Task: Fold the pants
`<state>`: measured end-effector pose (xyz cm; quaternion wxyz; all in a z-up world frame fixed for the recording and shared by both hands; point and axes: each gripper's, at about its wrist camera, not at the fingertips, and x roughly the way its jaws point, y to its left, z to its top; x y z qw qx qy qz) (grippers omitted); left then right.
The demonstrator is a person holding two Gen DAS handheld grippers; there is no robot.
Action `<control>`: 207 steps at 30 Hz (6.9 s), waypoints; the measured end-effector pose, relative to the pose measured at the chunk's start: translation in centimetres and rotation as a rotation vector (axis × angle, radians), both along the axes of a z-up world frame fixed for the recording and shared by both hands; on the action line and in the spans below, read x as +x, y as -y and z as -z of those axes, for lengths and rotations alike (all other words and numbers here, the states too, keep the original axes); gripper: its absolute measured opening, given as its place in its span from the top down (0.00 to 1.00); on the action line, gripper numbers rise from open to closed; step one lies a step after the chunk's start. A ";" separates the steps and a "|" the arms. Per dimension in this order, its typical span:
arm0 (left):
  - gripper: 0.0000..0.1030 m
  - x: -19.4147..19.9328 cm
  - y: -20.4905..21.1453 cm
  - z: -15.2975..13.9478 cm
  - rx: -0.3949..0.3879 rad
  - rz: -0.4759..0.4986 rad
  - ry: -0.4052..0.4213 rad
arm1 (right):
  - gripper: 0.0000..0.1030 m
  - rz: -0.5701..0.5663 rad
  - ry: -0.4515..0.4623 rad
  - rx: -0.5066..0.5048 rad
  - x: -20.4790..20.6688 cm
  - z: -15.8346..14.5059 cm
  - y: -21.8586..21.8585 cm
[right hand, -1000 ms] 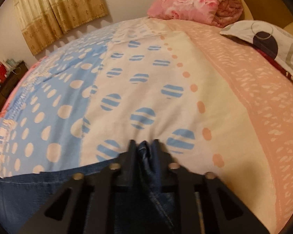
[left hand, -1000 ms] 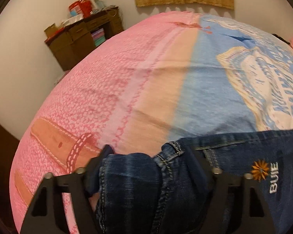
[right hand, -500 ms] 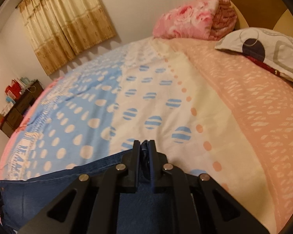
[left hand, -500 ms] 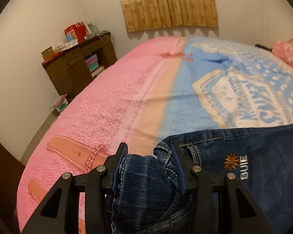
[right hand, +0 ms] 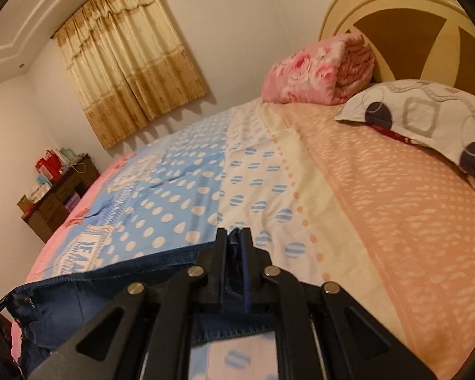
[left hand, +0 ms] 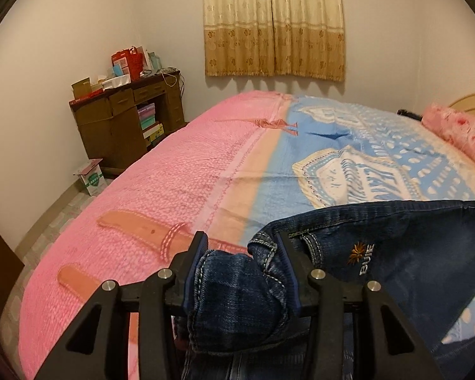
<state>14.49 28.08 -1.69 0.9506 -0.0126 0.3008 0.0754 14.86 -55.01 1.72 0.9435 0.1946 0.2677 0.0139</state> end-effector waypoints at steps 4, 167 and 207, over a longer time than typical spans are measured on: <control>0.56 -3.1 -0.5 -0.9 -0.029 0.006 0.030 | 0.90 0.005 0.026 0.016 -4.6 -0.9 0.5; 0.28 -24.7 11.9 6.5 0.001 0.369 -0.160 | 0.95 -1.103 0.079 -0.601 -28.8 12.3 -54.1; 0.28 -18.1 20.8 9.4 0.103 0.503 -0.251 | 0.62 -0.936 -0.092 -0.134 -7.5 5.2 -49.5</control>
